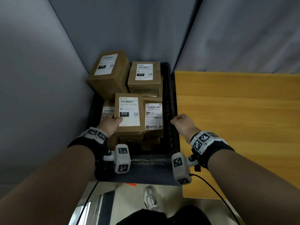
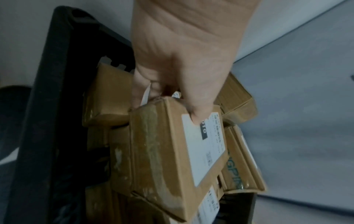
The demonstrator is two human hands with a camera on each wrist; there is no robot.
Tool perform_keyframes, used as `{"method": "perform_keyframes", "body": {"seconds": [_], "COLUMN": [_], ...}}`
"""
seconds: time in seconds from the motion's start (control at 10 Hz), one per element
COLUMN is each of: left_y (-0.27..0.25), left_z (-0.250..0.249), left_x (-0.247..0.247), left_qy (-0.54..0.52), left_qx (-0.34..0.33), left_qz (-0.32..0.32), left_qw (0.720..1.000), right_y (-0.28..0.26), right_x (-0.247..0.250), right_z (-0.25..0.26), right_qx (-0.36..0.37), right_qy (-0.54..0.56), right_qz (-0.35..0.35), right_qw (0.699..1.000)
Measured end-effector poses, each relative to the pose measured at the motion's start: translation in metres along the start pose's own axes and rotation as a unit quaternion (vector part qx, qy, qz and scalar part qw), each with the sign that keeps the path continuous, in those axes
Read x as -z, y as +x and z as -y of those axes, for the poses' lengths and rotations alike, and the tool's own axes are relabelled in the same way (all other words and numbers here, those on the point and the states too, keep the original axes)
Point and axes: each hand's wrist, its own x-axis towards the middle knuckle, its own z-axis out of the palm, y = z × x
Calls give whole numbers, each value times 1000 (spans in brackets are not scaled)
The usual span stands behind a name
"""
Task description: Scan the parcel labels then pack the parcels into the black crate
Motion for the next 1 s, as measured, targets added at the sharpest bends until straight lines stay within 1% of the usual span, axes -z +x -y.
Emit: {"method": "perform_keyframes", "body": {"seconds": [0.1, 0.2, 0.3, 0.4, 0.6, 0.7, 0.8, 1.0], "left_y": [3, 9, 18, 24, 18, 8, 3, -17], "left_z": [-4, -14, -22, -27, -27, -32, -41, -73], "left_x": [-2, -9, -13, -17, -16, -15, -15, -17], "left_qy": [48, 64, 152, 186, 212, 208, 199, 194], "left_qx": [-64, -87, -73, -70, -70, -71, -86, -106], "left_qz": [-18, -21, -46, -62, -75, -82, -97, -122], "left_qw": [997, 994, 985, 978, 972, 972, 971, 968], "right_y": [-3, -6, -6, -3, -3, -5, -5, -9], "right_x": [-4, -6, -8, -7, 0, 6, 15, 46], "right_z": [-3, -2, -2, -4, -1, 6, 14, 23], "right_qx": [-4, -1, 15, 16, 38, 56, 76, 86], "right_qy": [1, -11, -26, -39, -64, -67, -68, -58], "right_qz": [-4, -2, 1, 12, 34, 26, 20, 10], "right_qw": [1000, 1000, 1000, 999, 997, 996, 995, 995]}}
